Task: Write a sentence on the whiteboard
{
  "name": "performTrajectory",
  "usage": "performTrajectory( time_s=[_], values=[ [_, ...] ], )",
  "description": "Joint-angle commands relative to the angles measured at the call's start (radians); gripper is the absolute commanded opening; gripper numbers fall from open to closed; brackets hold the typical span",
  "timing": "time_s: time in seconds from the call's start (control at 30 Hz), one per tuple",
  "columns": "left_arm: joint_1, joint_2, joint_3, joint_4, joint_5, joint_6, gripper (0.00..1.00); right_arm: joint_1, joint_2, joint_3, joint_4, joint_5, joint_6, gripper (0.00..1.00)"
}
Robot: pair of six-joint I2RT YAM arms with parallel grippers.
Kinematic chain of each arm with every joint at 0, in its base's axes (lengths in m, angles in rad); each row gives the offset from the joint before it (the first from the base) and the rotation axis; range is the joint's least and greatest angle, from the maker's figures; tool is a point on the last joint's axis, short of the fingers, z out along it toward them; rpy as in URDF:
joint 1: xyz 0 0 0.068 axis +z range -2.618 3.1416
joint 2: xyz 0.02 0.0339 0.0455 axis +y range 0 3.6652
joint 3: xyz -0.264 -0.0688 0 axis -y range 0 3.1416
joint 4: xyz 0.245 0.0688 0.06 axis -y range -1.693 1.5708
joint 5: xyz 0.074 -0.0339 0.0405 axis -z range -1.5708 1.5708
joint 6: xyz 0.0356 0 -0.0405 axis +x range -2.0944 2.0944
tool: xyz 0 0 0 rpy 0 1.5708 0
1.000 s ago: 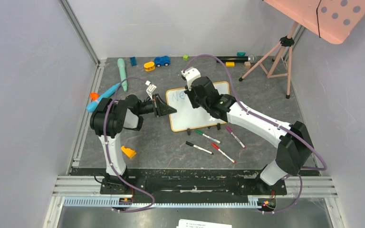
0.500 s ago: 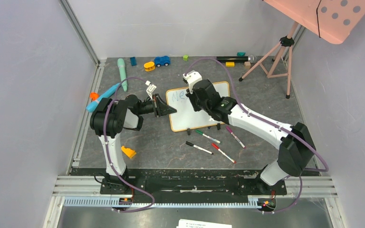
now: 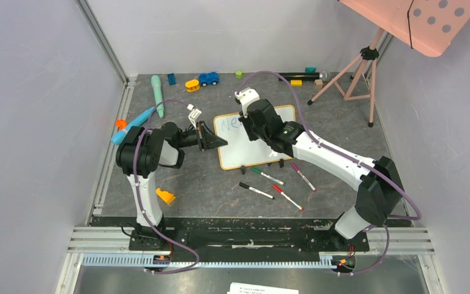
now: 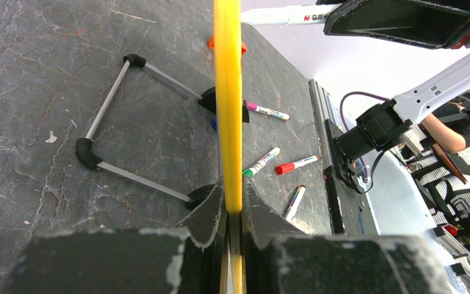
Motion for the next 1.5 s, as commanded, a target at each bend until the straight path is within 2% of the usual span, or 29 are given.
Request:
performTrajectory(
  time_s=[0.0,0.4,1.0,1.47],
  values=[
    [-0.012,-0.023,0.008,0.085,0.023,0.060,0.02,-0.021,0.023,0.060,0.017,0.038,-0.006,0.00],
    [-0.012,-0.024,0.007,0.085,0.021,0.062,0.02,-0.029,0.031,0.081,0.017,0.039,-0.005,0.00],
    [-0.012,-0.025,0.005,0.085,0.020,0.064,0.02,-0.030,-0.049,-0.063,0.019,0.026,0.039,0.00],
    [-0.012,-0.030,-0.004,0.085,0.016,0.066,0.02,-0.049,-0.003,0.033,0.015,0.048,0.009,0.00]
  ],
)
